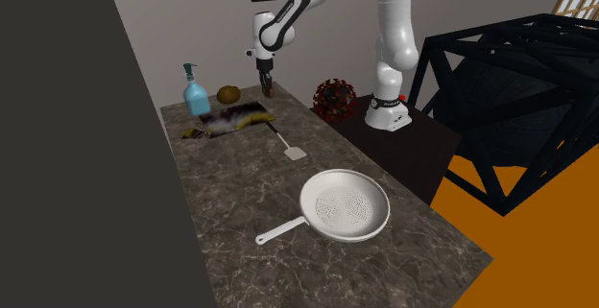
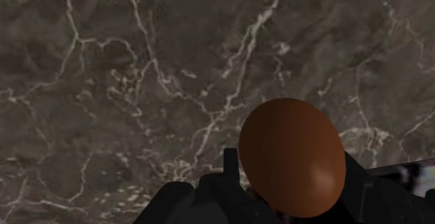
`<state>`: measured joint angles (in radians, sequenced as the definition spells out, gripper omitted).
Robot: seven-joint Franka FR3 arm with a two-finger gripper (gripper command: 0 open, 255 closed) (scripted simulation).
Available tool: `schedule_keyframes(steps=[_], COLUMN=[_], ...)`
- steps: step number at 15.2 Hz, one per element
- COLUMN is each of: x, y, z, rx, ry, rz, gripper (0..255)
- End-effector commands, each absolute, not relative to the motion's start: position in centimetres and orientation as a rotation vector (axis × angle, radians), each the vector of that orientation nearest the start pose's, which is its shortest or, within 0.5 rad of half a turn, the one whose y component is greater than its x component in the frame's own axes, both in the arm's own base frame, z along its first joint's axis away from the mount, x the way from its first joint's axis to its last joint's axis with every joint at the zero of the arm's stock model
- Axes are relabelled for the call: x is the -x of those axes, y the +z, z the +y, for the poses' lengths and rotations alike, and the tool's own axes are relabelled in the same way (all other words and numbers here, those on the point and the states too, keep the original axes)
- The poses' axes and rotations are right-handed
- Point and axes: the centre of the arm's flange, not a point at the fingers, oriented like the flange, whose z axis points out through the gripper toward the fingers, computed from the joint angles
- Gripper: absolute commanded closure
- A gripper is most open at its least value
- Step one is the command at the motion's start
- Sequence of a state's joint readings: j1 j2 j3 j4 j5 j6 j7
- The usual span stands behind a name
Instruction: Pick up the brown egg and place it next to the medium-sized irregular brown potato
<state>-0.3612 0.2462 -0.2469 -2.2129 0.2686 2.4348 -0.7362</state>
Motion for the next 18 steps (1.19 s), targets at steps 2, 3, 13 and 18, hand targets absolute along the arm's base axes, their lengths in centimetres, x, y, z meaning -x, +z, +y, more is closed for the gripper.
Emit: schedule_keyframes(steps=[2, 3, 13, 18], x=[-45.2, -45.2, -45.2, -44.8], y=[26.0, 26.0, 26.0, 30.9], z=[-31.3, -31.3, -31.3, -31.7], rx=[3.043, 3.043, 3.043, 3.043], ry=[-0.095, -0.095, -0.095, -0.095], rz=[0.108, 0.108, 0.108, 0.108], gripper=[255, 255, 0, 0])
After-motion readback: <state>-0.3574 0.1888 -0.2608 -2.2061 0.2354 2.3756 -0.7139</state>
